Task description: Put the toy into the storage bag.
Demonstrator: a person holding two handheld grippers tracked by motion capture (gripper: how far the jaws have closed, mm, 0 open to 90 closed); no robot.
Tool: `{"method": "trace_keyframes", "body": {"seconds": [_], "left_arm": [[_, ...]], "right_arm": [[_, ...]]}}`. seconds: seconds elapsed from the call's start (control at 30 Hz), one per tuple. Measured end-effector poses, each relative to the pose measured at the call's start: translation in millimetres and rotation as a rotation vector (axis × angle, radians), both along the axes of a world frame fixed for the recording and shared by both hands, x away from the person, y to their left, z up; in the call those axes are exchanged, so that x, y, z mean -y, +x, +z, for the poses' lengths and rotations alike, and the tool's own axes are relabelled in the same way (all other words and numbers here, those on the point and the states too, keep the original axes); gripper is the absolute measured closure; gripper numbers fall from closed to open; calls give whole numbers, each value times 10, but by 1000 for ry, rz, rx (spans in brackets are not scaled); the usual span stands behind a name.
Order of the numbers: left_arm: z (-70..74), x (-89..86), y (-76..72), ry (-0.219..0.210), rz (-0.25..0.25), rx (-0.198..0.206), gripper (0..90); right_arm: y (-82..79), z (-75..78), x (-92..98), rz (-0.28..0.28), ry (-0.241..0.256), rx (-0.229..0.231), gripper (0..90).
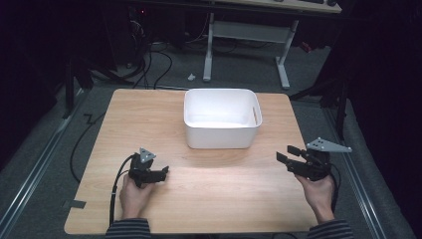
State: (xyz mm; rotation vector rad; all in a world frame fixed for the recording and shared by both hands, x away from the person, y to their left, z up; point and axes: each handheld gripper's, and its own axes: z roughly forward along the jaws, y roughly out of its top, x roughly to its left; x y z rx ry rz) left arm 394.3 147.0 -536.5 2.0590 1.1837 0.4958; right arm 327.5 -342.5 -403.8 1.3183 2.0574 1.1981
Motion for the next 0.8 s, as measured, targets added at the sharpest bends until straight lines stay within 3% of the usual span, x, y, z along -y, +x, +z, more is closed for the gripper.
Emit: {"method": "trace_keyframes", "body": {"seconds": [0.4, 0.8], "left_arm": [[0, 1, 0, 0, 0, 0, 181], [0, 0, 0, 0, 0, 0, 181]], "right_arm": [[226, -359, -179, -9, -4, -42, 435], [412, -736, -277, -42, -81, -108, 399]]}}
